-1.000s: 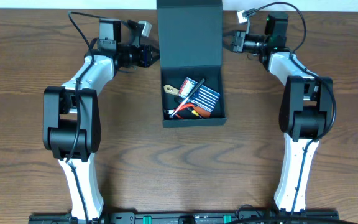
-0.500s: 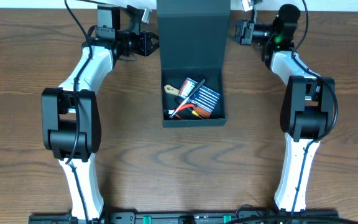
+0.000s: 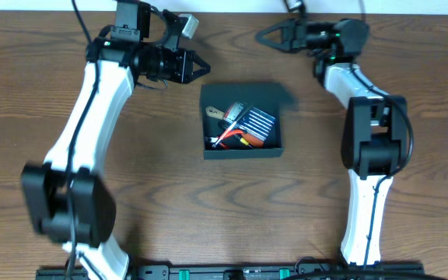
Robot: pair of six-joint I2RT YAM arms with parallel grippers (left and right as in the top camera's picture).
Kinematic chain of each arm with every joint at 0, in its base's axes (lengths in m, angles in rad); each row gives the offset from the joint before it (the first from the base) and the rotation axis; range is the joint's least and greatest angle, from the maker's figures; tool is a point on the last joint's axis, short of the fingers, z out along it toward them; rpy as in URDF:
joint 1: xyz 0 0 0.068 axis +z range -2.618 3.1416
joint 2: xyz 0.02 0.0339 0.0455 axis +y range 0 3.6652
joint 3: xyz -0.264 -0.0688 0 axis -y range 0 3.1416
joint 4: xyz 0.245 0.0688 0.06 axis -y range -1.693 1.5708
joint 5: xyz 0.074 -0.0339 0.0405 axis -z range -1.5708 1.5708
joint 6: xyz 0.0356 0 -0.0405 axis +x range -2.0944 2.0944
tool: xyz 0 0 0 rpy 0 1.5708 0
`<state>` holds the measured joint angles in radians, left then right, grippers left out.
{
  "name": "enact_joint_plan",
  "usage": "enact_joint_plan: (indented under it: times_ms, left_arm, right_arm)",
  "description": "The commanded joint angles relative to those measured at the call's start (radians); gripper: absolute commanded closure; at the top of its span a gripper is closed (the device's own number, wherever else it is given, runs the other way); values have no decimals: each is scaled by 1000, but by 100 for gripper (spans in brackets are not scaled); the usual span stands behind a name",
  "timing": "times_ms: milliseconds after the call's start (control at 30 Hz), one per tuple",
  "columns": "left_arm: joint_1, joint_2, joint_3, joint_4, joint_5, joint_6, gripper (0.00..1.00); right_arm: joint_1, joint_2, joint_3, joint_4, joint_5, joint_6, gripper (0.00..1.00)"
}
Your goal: Pack container
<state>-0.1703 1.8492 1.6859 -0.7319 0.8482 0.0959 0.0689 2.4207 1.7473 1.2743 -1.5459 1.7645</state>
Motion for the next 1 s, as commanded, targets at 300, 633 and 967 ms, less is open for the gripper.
enact_joint_plan:
  times_ms: [300,633,967]
  left_arm:
    - [-17,-95,19,-151,-102,68,94]
    - [-38,-96,19,-158,-102,68,66]
    - [-39,-96,19,-157,-118,68,16]
  right_arm:
    - [-108,-26,-265,-85,-12,-49,98]
    - [-241,-26,-286,-89,-13,-183,98]
    - [-268,-26,-285,-309,120,-463,93]
